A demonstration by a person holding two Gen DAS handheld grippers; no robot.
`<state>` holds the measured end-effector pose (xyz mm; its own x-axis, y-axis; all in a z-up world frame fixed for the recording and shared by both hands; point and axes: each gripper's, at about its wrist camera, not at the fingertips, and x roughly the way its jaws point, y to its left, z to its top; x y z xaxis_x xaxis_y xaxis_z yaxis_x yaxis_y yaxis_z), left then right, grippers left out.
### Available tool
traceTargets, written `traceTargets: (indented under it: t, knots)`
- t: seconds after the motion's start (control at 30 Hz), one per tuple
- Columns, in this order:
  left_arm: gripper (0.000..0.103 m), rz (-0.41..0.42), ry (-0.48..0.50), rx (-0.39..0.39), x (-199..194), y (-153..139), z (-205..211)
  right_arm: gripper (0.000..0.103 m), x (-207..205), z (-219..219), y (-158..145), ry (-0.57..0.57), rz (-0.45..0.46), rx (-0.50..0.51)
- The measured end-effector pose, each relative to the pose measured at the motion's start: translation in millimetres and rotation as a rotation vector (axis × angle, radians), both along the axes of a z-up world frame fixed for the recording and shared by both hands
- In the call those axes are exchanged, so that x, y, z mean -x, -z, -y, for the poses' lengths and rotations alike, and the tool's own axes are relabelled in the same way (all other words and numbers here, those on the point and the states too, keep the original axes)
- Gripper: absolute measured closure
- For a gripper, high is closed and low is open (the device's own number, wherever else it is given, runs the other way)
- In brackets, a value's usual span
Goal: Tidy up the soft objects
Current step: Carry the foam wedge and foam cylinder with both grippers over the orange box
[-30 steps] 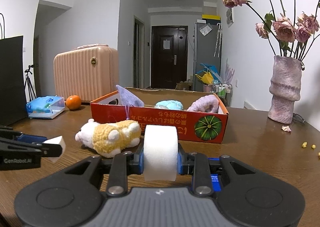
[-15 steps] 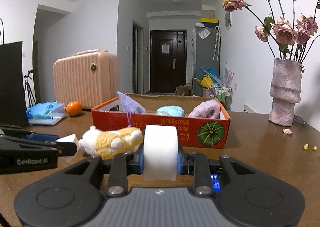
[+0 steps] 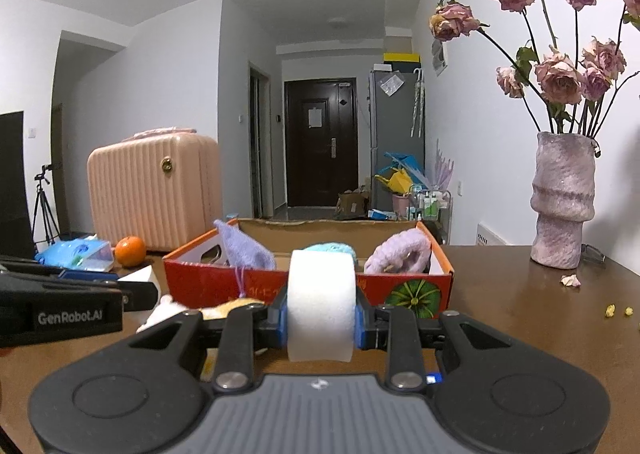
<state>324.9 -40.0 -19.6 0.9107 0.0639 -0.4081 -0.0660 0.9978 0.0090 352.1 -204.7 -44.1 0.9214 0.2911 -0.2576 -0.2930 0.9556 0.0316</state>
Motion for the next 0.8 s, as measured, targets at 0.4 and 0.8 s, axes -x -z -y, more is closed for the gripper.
traceTargets:
  t: [0.4,0.8]
  knots:
    - [0.068,0.030,-0.021,0.036,-37,-10,-4,0.074,-39,-6,-11,0.021,0.031,-0.032]
    - [0.068,0.046,-0.041,0.057,-81,-13,-8,0.074,-87,-12,-19,0.035,0.029,-0.022]
